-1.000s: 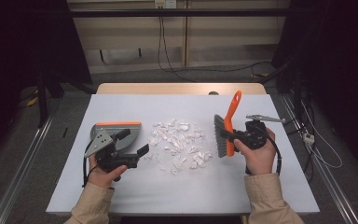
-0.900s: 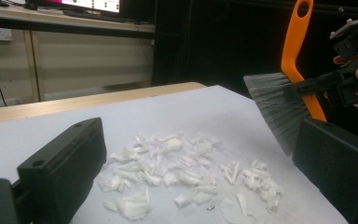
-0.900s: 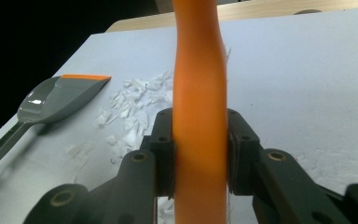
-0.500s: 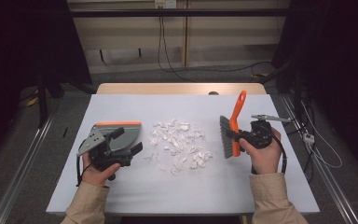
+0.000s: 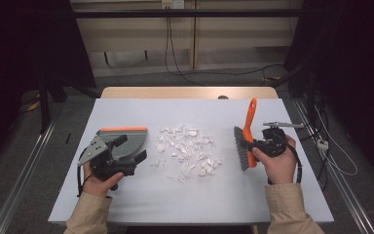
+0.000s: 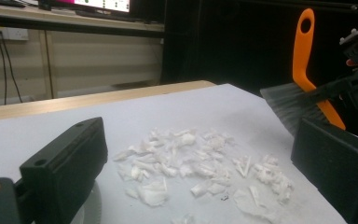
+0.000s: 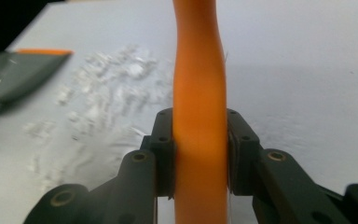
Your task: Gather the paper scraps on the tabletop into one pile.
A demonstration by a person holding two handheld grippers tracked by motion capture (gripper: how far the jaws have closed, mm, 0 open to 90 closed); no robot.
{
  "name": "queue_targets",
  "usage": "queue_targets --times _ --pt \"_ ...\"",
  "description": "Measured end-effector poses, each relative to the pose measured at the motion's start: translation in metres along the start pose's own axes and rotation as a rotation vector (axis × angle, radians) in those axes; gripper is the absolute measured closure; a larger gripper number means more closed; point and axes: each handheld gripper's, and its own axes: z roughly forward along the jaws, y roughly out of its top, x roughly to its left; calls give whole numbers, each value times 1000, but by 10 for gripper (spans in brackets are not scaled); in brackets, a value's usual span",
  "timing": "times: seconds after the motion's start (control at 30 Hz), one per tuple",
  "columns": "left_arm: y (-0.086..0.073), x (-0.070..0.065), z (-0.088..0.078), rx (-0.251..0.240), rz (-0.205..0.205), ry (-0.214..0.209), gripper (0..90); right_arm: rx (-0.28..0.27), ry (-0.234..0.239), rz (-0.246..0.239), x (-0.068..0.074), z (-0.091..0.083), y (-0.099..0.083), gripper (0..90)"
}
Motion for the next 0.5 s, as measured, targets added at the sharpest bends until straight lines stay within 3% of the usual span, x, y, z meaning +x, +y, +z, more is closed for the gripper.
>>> queue_targets --times 0.13,0.37,0.5 --pt "0 3 -2 -3 -8 4 34 42 -41 3 -1 15 -5 702" --pt "-2 7 -3 3 -13 16 36 48 -67 -53 0 35 -10 707" --pt "-3 9 -3 8 -16 20 37 17 -76 -92 3 41 -13 703"
